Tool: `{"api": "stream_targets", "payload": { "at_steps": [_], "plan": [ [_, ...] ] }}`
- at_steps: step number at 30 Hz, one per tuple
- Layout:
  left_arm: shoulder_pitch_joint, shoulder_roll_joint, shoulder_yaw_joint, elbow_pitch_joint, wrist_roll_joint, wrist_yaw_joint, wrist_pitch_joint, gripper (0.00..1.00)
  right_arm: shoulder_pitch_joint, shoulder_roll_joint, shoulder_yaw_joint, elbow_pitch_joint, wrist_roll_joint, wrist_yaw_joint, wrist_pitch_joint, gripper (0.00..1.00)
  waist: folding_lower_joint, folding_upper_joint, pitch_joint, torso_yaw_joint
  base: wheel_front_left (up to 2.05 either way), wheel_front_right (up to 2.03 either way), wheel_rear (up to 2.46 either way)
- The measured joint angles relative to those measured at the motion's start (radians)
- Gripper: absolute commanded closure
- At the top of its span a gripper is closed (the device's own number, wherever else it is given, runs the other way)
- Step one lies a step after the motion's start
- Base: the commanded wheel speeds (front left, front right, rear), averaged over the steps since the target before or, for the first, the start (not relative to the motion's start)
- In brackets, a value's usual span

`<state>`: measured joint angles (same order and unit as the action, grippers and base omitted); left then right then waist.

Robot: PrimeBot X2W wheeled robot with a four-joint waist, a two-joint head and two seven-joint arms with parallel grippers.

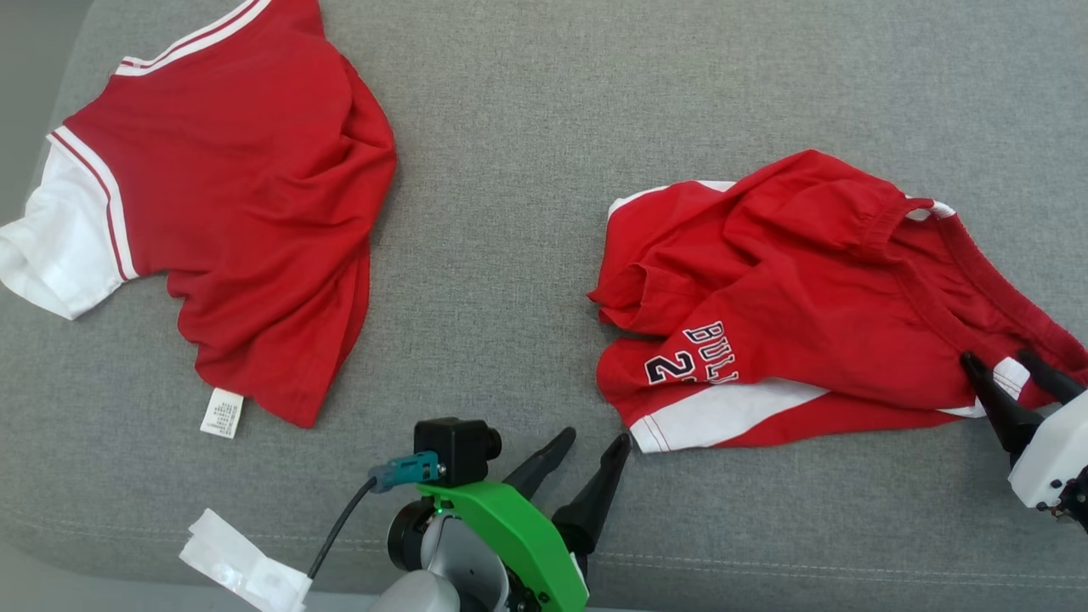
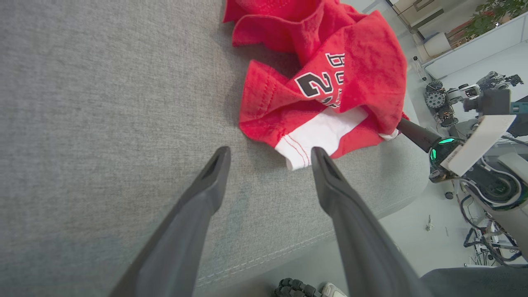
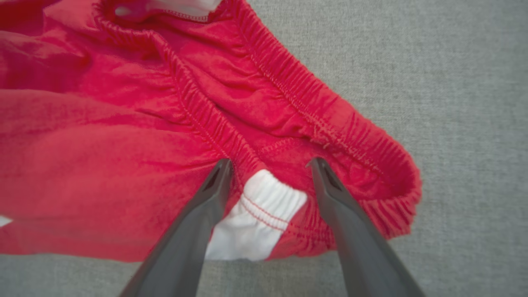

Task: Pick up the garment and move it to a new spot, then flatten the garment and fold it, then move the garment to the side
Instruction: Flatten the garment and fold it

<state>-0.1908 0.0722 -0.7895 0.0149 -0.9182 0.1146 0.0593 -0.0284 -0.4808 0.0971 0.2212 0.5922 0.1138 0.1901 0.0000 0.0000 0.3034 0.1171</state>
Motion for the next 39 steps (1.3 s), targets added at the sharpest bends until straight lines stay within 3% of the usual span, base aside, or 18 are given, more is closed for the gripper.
{"api": "stream_targets", "payload": {
  "at_steps": [1,2,4,6,7,8,9,12,14,16,27,32,39],
  "plan": [
    [0.0,0.0,0.003,0.0,0.0,0.0,0.0,0.0,0.0,-0.003,0.0,0.001,0.0,0.0,0.0,0.0,0.0,0.0,0.0,-0.001,0.0,0.0,0.0],
    [0.0,0.0,0.008,0.001,0.0,0.0,-0.004,0.0,0.0,-0.006,0.0,0.002,0.0,0.0,0.0,0.09,0.0,0.0,-0.001,-0.004,0.0,0.0,0.0],
    [0.0,0.0,0.013,0.002,0.0,0.0,-0.009,0.0,-0.002,-0.009,-0.001,0.006,0.0,0.0,0.0,0.45,0.0,0.0,-0.002,-0.009,0.0,0.0,0.0],
    [0.0,0.0,0.013,0.003,0.0,0.0,-0.009,0.0,-0.002,-0.01,-0.004,0.008,0.008,0.0,0.0,0.62,0.0,0.0,-0.004,-0.015,0.0,0.0,0.0],
    [0.0,0.0,0.011,0.003,0.0,0.0,-0.009,0.0,-0.002,-0.012,-0.009,0.009,0.011,0.0,0.0,0.73,0.0,0.0,-0.004,-0.018,0.0,0.0,0.0],
    [0.0,0.0,0.011,0.003,0.0,0.0,-0.009,0.0,-0.001,-0.015,-0.012,0.011,0.014,0.0,0.0,0.94,0.0,0.0,-0.005,-0.02,0.0,0.0,0.0],
    [0.0,0.0,0.011,0.003,0.0,0.0,-0.009,0.0,-0.001,-0.018,-0.015,0.013,0.018,0.0,0.0,1.0,0.0,0.0,-0.005,-0.022,0.0,0.0,0.0],
    [0.0,0.0,0.011,0.005,0.0,0.0,-0.009,0.0,0.0,-0.022,-0.012,0.017,0.023,0.0,0.0,1.0,0.0,0.0,-0.006,-0.028,0.0,0.0,0.0],
    [0.0,0.0,0.011,0.005,0.0,0.0,-0.009,0.0,0.0,-0.021,-0.007,0.017,0.024,0.0,0.0,0.93,0.0,0.0,-0.006,-0.033,0.0,0.0,0.0],
    [0.0,0.0,0.011,0.005,0.0,0.0,-0.009,0.0,0.0,-0.021,-0.001,0.017,0.024,0.0,0.0,1.0,0.0,0.0,-0.005,-0.035,0.0,0.0,0.0],
    [-0.004,-0.002,0.0,0.01,-0.005,-0.003,-0.007,0.0,-0.001,-0.021,-0.009,0.018,0.034,0.001,-0.007,1.0,0.0,0.0,-0.007,-0.018,0.0,0.0,0.0],
    [-0.001,-0.006,-0.016,-0.003,-0.077,-0.044,0.002,0.0,-0.001,-0.02,-0.01,0.02,0.041,0.001,-0.013,1.0,0.0,0.0,-0.016,-0.005,0.0,0.0,0.0],
    [0.03,-0.017,-0.004,-0.016,-0.213,-0.071,0.018,0.0,-0.002,-0.019,0.003,0.019,0.044,0.001,-0.012,1.0,0.0,0.0,-0.02,0.005,0.0,0.0,0.0]
  ]
}}
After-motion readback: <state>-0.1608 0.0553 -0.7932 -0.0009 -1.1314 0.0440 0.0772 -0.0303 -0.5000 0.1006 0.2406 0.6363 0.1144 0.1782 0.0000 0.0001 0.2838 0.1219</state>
